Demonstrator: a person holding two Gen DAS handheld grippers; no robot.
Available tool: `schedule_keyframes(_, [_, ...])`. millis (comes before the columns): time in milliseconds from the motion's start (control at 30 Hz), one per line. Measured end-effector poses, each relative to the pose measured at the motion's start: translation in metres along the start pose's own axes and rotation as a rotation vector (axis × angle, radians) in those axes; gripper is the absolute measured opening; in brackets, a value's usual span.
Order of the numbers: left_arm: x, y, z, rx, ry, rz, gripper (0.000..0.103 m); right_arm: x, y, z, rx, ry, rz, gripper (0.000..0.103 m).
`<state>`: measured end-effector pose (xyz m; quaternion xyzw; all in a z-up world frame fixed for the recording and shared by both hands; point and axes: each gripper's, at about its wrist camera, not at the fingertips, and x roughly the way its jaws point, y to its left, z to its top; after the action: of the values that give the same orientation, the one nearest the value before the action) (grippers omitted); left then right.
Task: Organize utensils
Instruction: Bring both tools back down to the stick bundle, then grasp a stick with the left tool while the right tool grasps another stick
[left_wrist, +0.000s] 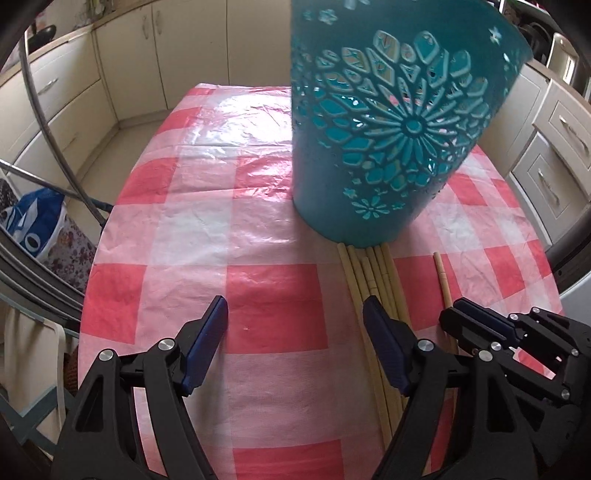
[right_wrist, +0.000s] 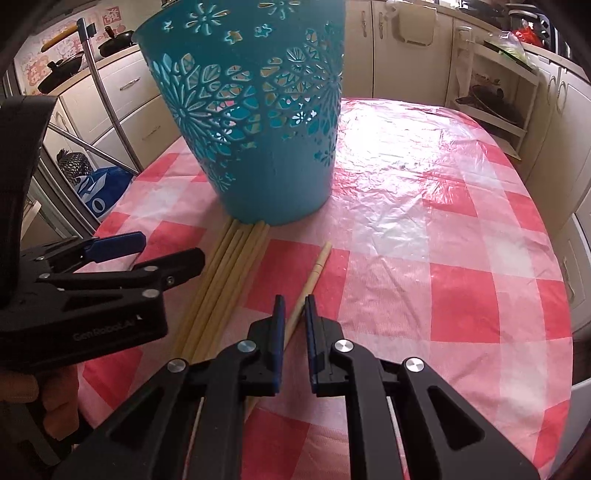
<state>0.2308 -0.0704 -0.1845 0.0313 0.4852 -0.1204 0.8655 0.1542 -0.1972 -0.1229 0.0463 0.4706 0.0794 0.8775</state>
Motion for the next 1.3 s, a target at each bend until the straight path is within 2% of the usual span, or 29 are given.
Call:
schedule_keyframes(267, [0.003,-0.009,0.002,0.021,-0.003,0.046,0.073,-0.001,-0.003,-0.001,0.001,0.008,0.009,0.011])
schedule_keyframes(400, [0.006,-0.017,0.002,0.060,-0.004,0.094,0.073,-0.001,-0.003,-0.001,0.000,0.008,0.007,0.011])
schedule_keyframes(667, [0.010,-0.015,0.008,0.068,-0.020,0.067,0.071,0.000,-0.009,0.002,0.024,-0.001,-0.011,0.012])
schedule_keyframes(733, [0.011,-0.017,0.010,0.082,-0.038,0.041,0.065,0.002,-0.011,0.004,0.033,-0.011,-0.019,0.012])
schedule_keyframes(767, [0.011,-0.018,0.011,0.093,-0.044,0.029,0.057,0.002,-0.012,0.005,0.038,-0.016,-0.019,0.012])
schedule_keyframes(800, [0.011,-0.020,0.012,0.112,-0.049,0.018,0.044,0.003,-0.013,0.005,0.040,-0.018,-0.019,0.012])
schedule_keyframes(833, [0.011,-0.023,0.012,0.133,-0.053,0.005,0.037,0.003,-0.013,0.006,0.036,-0.016,-0.019,0.012])
schedule_keyframes(867, [0.011,-0.024,0.013,0.150,-0.053,-0.017,0.021,0.003,-0.012,0.006,0.025,-0.013,-0.021,0.012])
schedule_keyframes(900, [0.011,-0.024,0.012,0.170,-0.048,-0.082,0.012,0.002,-0.009,0.006,0.002,-0.005,-0.020,0.012])
schedule_keyframes(1000, [0.009,-0.026,0.011,0.222,-0.034,-0.155,0.007,0.002,-0.005,0.005,-0.045,0.019,-0.020,0.012])
schedule_keyframes(1067, [0.008,-0.023,0.012,0.231,0.001,-0.239,0.007,-0.001,-0.005,0.006,-0.080,0.052,-0.017,0.012])
schedule_keyframes(1133, [0.007,-0.018,0.012,0.227,0.025,-0.283,0.006,-0.002,-0.009,0.007,-0.089,0.070,-0.023,0.012])
schedule_keyframes(1233, [0.005,-0.017,0.010,0.257,0.040,-0.295,0.005,-0.004,-0.020,0.009,-0.048,0.069,-0.029,0.012])
schedule_keyframes(1300, [0.003,-0.022,0.007,0.283,0.041,-0.268,0.006,-0.003,-0.026,0.011,-0.007,0.066,-0.022,0.019])
